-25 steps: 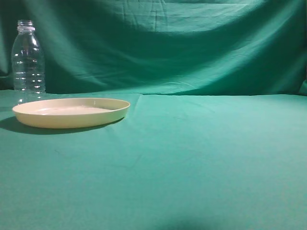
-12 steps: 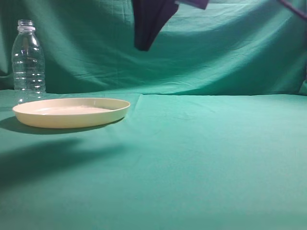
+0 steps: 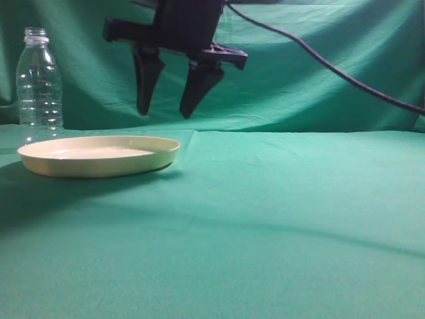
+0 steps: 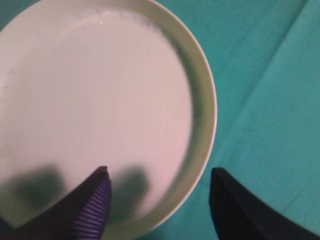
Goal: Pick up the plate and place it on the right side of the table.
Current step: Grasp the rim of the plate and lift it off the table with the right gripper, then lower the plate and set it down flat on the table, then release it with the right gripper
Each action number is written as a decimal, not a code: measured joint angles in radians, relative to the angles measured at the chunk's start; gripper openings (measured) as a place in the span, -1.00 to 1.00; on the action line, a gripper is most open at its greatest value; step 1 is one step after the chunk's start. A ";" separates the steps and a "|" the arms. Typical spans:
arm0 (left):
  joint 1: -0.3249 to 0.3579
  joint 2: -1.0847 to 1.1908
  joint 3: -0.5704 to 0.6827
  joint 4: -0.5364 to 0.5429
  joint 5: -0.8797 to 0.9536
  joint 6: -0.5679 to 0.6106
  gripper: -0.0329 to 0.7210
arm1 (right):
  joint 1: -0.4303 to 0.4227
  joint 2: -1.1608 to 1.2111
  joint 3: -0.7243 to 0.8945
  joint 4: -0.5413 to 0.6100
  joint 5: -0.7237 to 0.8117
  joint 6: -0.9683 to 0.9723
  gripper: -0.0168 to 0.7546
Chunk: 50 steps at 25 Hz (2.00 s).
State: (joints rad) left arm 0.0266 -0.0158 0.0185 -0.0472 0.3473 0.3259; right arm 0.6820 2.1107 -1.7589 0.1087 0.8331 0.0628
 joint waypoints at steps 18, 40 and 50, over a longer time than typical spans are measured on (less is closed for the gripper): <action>0.000 0.000 0.000 0.000 0.000 0.000 -0.91 | 0.000 0.158 -0.004 -0.078 -0.175 0.000 0.07; 0.000 0.000 0.000 0.000 0.000 0.000 -0.91 | -0.066 -0.069 -0.011 -0.236 0.048 0.134 -0.96; 0.000 0.000 0.000 0.000 0.000 0.000 -0.91 | -0.279 -0.165 0.128 -0.236 0.180 0.095 -0.96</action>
State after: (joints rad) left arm 0.0266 -0.0158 0.0185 -0.0472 0.3473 0.3259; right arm 0.4030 1.9458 -1.6309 -0.1273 1.0127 0.1574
